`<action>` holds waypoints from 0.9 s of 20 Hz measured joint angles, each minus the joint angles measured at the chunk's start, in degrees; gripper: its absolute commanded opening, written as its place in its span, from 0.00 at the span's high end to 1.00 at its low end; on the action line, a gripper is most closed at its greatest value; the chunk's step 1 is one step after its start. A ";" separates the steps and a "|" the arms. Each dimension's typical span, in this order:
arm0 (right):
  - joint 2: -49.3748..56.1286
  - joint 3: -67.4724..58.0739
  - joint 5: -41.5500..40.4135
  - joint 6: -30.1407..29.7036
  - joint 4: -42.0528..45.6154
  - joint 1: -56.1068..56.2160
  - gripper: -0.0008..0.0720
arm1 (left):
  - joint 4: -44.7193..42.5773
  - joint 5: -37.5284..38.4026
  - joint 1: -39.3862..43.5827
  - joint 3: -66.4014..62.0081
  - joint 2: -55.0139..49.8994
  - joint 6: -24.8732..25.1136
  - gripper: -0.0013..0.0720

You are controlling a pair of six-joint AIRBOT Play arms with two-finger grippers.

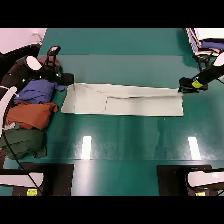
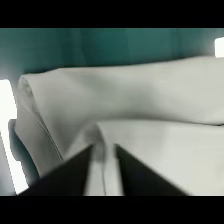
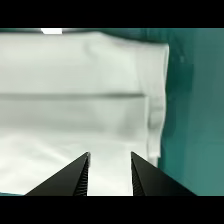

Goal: Fold the shirts.

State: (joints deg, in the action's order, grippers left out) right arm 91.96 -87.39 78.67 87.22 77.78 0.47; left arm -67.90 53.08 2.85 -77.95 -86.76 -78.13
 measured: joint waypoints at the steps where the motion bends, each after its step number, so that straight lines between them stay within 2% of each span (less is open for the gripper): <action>1: 0.85 -1.01 -0.02 -0.94 -2.36 -0.74 0.54 | 0.00 0.35 0.02 -1.03 -0.39 -0.26 0.25; 3: 1.38 -2.10 0.20 -2.82 -6.23 -2.82 0.49 | 0.26 2.56 0.11 -3.21 -0.74 -0.92 0.25; 4: 1.20 -1.97 0.70 -3.69 -7.56 -4.09 0.42 | 0.22 4.57 0.15 -4.28 -0.87 -1.11 0.25; 5: 0.66 -1.29 1.51 -4.42 -8.72 -5.66 0.32 | 0.24 6.36 0.15 -5.16 -0.94 -1.18 0.35; 6: 0.00 -0.13 1.92 -5.05 -9.53 -7.26 0.25 | 0.31 8.02 0.15 -5.75 -1.01 -1.29 0.68; 7: -0.63 1.38 2.25 -5.42 -10.14 -8.92 0.24 | 0.39 9.62 0.15 -6.16 -1.09 -1.29 0.95; 11: -1.55 9.75 3.15 -7.58 -13.55 -15.67 0.22 | 3.06 12.33 0.15 -6.99 -1.18 -1.33 0.95; 16: 2.45 17.46 1.64 -12.48 -24.41 -18.64 0.23 | 6.91 12.37 2.60 -7.26 -1.44 -1.49 0.95; 17: 3.17 18.16 1.11 -13.09 -26.40 -18.45 0.28 | 7.10 12.07 3.52 -7.26 -1.64 -1.81 0.95; 18: 3.67 18.62 0.37 -13.68 -27.71 -17.94 0.52 | 7.37 11.74 4.42 -7.28 -1.88 -2.32 0.95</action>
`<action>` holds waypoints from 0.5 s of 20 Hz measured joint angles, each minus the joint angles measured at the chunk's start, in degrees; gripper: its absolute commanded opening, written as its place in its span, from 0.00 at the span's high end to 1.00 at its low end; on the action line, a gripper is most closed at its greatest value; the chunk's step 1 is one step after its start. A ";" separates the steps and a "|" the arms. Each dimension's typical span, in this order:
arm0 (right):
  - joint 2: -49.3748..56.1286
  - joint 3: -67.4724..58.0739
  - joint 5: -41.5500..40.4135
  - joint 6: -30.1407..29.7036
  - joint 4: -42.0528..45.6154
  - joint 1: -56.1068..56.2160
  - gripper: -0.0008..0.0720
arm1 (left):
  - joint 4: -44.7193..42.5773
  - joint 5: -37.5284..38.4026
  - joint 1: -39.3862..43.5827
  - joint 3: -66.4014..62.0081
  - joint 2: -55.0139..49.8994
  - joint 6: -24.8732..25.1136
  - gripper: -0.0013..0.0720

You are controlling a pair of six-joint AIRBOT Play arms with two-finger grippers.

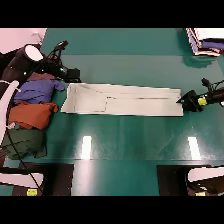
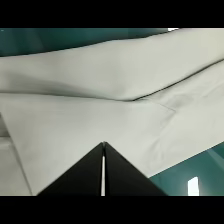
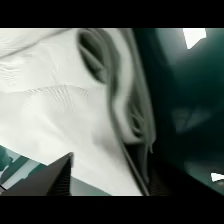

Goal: Fold the shirts.

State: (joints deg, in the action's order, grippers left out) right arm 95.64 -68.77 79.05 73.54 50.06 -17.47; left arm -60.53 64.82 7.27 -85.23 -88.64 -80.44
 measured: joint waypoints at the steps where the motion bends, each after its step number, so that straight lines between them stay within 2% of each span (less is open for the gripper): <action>1: 0.55 0.42 -1.14 -0.42 -0.90 0.70 0.71 | 0.28 -0.61 1.07 0.00 -0.42 -0.55 0.95; 3: 1.09 0.55 -3.28 -1.36 -1.66 1.86 0.95 | 0.68 -2.12 3.41 -0.02 -1.51 -1.81 0.95; 10: -2.73 -8.76 -1.25 -1.97 -3.08 6.84 0.97 | 1.31 -9.68 13.73 -3.63 -9.77 -3.96 0.95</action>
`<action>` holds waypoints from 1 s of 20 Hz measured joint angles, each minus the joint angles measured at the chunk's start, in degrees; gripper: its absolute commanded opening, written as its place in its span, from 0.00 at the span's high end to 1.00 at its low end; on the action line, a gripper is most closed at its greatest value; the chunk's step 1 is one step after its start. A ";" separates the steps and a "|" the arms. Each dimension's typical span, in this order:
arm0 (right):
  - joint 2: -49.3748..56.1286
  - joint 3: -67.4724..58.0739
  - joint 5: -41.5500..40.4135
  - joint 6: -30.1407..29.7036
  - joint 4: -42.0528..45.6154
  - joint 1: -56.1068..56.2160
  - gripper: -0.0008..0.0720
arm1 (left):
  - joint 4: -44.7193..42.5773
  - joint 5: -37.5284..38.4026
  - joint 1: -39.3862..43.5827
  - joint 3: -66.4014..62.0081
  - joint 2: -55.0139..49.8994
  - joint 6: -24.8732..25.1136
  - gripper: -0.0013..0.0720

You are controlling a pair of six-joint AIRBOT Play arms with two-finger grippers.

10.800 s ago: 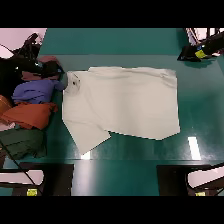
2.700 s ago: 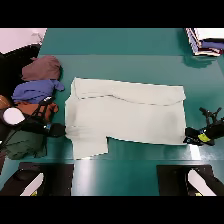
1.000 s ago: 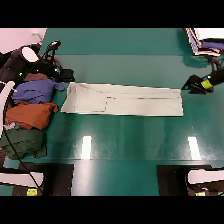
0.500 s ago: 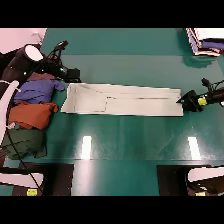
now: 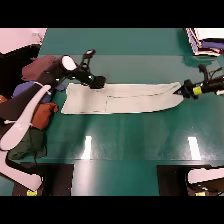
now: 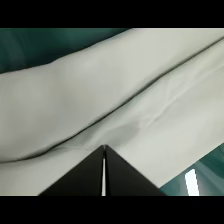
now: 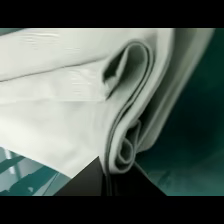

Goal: Fold the shirts.

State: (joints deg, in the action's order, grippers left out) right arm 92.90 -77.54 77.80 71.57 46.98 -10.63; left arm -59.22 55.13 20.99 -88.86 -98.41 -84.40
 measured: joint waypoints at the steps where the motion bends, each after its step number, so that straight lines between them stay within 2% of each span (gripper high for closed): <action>1: -1.33 -2.29 0.48 0.48 -0.35 1.33 0.97 | 0.09 -0.22 1.31 -1.33 -1.64 0.00 0.95; 10: -6.91 -21.49 3.08 6.21 -0.68 17.14 0.97 | 2.32 -1.44 8.83 -10.29 -11.91 -0.22 0.95; 17: -4.83 -28.89 2.16 7.82 -0.94 27.08 0.97 | 2.36 -0.39 9.40 -11.06 -13.16 -0.22 0.95; 20: -4.39 -29.77 -0.70 8.02 -0.92 30.53 0.97 | 0.31 1.18 6.27 -11.39 -11.06 -0.76 0.95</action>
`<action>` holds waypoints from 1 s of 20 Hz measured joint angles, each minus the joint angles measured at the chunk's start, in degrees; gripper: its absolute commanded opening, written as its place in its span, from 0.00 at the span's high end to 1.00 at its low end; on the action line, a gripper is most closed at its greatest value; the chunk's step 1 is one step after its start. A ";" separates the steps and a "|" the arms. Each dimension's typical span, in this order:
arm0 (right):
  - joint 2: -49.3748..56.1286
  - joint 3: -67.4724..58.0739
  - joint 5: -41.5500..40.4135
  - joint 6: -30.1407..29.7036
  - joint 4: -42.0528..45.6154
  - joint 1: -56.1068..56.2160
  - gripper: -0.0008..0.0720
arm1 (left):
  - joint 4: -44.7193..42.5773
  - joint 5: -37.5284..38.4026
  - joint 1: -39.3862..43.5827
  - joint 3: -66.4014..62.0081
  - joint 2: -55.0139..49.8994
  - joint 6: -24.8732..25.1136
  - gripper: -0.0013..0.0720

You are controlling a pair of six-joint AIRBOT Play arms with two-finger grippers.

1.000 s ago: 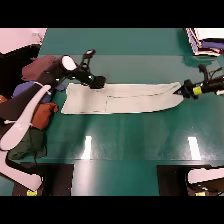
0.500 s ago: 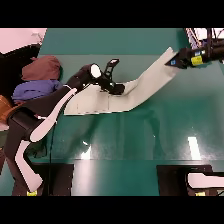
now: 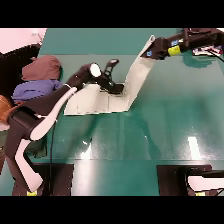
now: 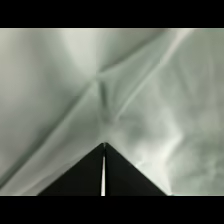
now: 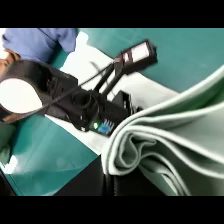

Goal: Fold the shirts.

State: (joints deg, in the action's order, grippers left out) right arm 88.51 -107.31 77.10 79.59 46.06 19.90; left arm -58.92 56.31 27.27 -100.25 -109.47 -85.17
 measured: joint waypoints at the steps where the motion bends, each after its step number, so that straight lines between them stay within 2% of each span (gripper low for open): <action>1: 0.17 -0.17 -1.03 0.02 -0.02 1.33 0.97 | -0.90 0.81 -1.70 -0.17 1.44 -0.13 0.95; 6: 4.59 -0.50 -9.31 -2.12 -2.97 11.74 0.95 | -5.51 3.58 -15.85 -0.57 12.98 -0.31 0.95; 8: 8.52 -1.31 -13.77 -4.76 -5.55 16.59 0.52 | -6.67 4.96 -21.77 -0.59 17.51 -0.24 0.95; 9: 10.71 -2.45 -15.30 -6.21 -6.36 18.75 0.42 | -7.06 5.66 -24.46 -0.61 19.61 -0.13 0.95; 10: 13.20 -4.07 -16.39 -7.74 -6.88 20.90 0.38 | -7.19 6.49 -26.67 -0.63 21.24 -0.09 0.95; 13: 18.45 -8.31 -16.44 -10.78 -7.87 24.63 0.39 | -7.82 8.70 -32.06 -0.63 24.74 0.00 0.95; 16: 18.49 -6.54 -14.60 -11.82 -7.67 23.56 0.40 | -8.11 10.82 -34.47 -0.61 26.29 0.55 0.95; 20: 12.81 3.21 -12.22 -7.93 -0.33 16.37 0.40 | -8.20 12.76 -35.63 -0.61 26.97 1.22 0.95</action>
State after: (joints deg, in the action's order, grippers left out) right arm 101.32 -104.09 64.88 71.66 45.74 36.27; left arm -67.11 69.08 -8.36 -100.86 -82.50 -83.94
